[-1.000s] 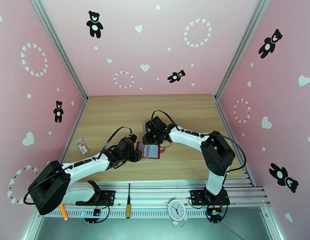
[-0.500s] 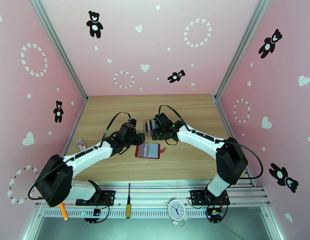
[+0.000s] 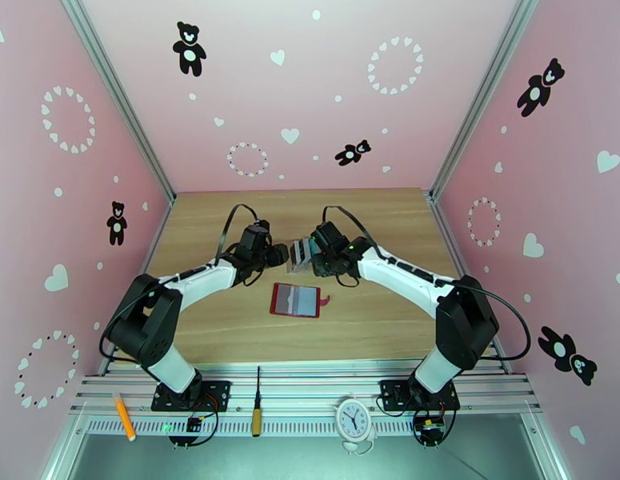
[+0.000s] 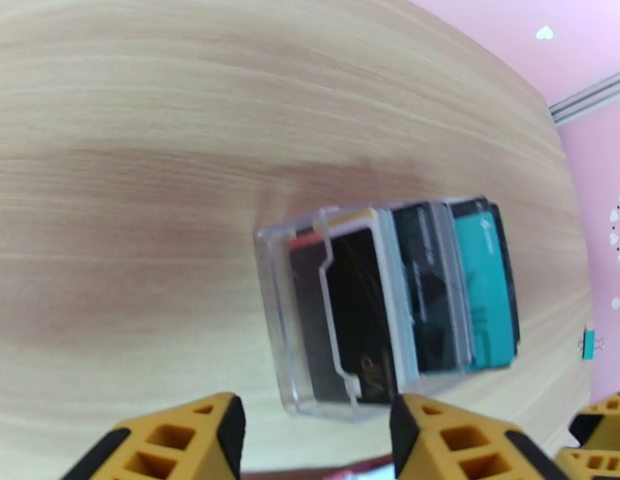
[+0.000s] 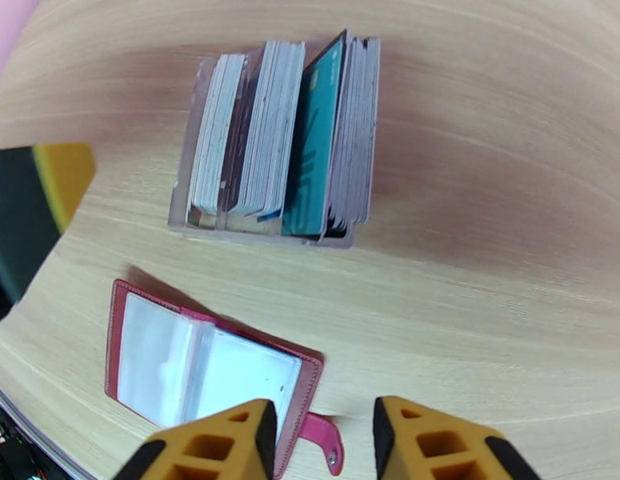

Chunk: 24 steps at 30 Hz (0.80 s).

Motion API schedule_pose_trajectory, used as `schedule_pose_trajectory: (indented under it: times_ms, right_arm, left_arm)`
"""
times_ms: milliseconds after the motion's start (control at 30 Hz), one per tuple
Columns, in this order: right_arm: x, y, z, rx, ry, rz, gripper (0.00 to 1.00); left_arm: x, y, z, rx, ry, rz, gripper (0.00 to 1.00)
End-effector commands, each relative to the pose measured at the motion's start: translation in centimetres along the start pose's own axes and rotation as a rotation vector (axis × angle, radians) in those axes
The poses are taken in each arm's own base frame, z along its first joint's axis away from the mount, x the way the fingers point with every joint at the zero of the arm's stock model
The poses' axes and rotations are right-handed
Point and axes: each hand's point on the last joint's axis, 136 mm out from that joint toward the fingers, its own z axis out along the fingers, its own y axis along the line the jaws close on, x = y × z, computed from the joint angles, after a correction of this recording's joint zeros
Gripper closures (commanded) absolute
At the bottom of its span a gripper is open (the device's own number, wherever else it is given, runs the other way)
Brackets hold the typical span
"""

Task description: Put the credit cards into the card holder

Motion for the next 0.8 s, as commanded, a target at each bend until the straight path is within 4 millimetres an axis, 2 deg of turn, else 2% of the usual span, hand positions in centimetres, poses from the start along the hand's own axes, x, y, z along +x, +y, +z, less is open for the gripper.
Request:
schedule_pose_trajectory:
  times_ms: [0,167,300,400,633,767]
  right_arm:
    - [-1.1,-0.4,-0.9,0.019,-0.011,-0.007,0.69]
    - [-1.7,-1.0,-0.4,0.025,-0.001,0.003,0.7]
    - [-2.5,-1.3,0.2,0.006,0.008,0.023,0.62]
    - [-3.1,-1.6,0.6,-0.005,0.015,0.032,0.58]
    - [-4.1,-2.1,1.4,-0.016,0.026,0.048,0.55]
    - [-4.2,-2.0,1.9,-0.021,0.033,0.049,0.54]
  left_arm:
    - [-0.5,-1.2,0.6,0.083,-0.015,-0.007,0.45]
    - [0.2,-1.2,1.7,0.1,0.021,0.001,0.45]
    - [0.8,-0.8,2.7,0.118,0.058,-0.037,0.45]
    - [1.0,-0.6,2.9,0.115,0.071,-0.035,0.45]
    - [1.6,-0.7,4.0,0.139,0.109,-0.048,0.45]
    - [1.4,-0.1,4.0,0.133,0.104,-0.068,0.44]
